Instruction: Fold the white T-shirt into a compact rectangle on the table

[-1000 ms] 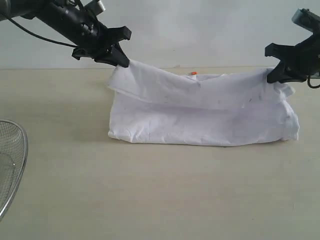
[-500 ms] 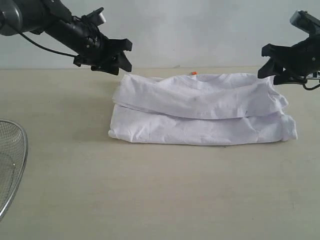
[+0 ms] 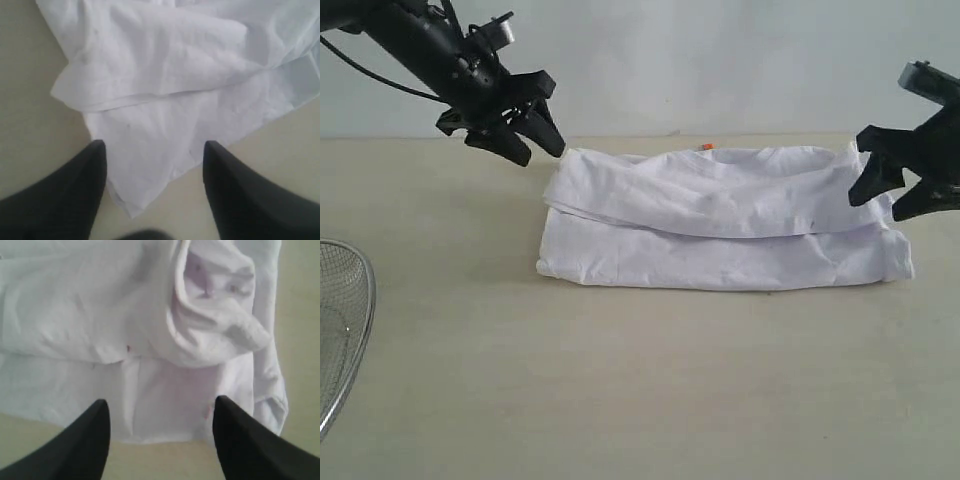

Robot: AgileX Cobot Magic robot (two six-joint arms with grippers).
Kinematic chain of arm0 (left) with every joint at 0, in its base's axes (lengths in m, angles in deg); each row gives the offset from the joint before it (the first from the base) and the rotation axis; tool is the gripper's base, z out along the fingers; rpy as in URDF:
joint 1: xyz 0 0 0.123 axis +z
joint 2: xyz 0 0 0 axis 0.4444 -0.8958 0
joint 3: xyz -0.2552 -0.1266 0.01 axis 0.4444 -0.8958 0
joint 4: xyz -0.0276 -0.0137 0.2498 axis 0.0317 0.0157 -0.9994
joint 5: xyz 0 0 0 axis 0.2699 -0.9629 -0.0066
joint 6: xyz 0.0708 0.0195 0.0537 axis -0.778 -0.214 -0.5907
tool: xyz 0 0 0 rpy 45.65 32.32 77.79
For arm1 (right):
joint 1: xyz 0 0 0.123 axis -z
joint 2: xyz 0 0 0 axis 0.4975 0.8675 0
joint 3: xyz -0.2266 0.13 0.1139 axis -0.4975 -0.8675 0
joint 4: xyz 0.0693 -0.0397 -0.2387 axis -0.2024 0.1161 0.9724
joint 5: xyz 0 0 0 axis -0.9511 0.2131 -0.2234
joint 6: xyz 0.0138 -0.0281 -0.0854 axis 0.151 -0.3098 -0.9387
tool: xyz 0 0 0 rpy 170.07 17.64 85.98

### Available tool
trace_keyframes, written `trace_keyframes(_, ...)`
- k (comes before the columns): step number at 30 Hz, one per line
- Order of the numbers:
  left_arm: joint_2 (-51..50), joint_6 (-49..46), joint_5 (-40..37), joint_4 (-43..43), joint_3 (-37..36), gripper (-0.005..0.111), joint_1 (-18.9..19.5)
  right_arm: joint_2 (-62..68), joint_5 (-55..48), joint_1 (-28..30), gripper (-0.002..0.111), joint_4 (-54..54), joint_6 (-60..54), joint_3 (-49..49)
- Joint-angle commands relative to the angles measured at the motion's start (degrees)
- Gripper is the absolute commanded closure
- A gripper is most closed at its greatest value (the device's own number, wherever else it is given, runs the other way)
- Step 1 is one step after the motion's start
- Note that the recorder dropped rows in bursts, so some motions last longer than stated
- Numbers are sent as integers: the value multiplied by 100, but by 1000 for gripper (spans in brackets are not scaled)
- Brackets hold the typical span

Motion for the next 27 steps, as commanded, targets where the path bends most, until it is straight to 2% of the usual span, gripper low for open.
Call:
trace_keyframes(1, 166, 216, -78, -237, -321, 52, -33, -570, 184, 42, 54, 344, 248, -622)
trace_keyframes(4, 166, 220, -78, -200, -830, 52, -145, -678, 839, 42, 54, 881, 385, -1277)
trace_keyframes(8, 131, 210, 214, -137, -1054, 52, -440, -678, 1544, 42, 54, 859, 385, -1637)
trace_keyframes(11, 45, 211, 591, -57, -1054, 52, -569, -678, 1769, 42, 55, 859, 360, -1637)
trace_keyframes(20, -344, 211, 595, 42, -1054, 52, -607, -349, 1924, -291, 55, 859, 252, -1637)
trace_keyframes(22, -355, 211, 595, 52, -1054, 52, -607, -338, 2024, -308, 67, 859, 253, -1637)
trace_keyframes(23, -366, 211, 606, 51, -1054, 52, -607, -338, 2024, -308, 78, 869, 240, -1637)
trace_keyframes(26, -405, 211, 616, 55, -1054, 52, -607, -338, 2024, -308, 90, 905, 240, -1637)
trace_keyframes(27, -405, 211, 655, 55, -1054, 52, -607, -338, 2024, -308, 99, 1009, 240, -1637)
